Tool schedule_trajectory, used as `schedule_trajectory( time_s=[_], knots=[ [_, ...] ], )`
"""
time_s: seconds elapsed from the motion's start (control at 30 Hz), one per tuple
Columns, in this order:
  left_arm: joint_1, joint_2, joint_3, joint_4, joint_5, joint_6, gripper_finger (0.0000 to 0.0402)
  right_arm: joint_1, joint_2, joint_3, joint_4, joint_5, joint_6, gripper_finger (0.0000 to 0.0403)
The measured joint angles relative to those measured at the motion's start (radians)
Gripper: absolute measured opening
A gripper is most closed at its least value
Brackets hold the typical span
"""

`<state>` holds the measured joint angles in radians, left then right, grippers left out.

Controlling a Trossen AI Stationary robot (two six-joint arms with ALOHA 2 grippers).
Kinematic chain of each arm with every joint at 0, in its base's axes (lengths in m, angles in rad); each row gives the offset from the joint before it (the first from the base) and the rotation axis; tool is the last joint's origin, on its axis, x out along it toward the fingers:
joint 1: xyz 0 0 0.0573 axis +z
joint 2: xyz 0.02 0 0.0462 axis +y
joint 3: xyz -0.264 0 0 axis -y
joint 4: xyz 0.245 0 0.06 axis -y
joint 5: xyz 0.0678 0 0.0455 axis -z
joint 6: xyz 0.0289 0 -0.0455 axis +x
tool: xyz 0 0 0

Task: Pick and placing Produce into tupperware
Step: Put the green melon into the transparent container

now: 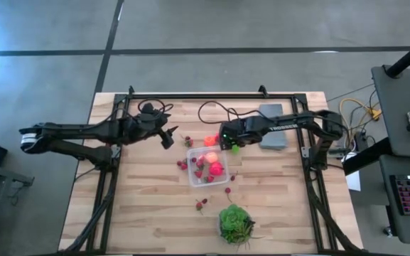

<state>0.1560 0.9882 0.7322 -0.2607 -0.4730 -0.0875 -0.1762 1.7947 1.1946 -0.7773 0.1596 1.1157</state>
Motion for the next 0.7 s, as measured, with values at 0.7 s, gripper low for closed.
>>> schedule_trajectory(
  time_s=[0.7],
  knots=[
    [0.022,0.037,0.001,0.070,0.023,-0.006,0.0254,-0.021,0.062,-0.019,0.007,-0.005,-0.081,0.0311]
  ],
)
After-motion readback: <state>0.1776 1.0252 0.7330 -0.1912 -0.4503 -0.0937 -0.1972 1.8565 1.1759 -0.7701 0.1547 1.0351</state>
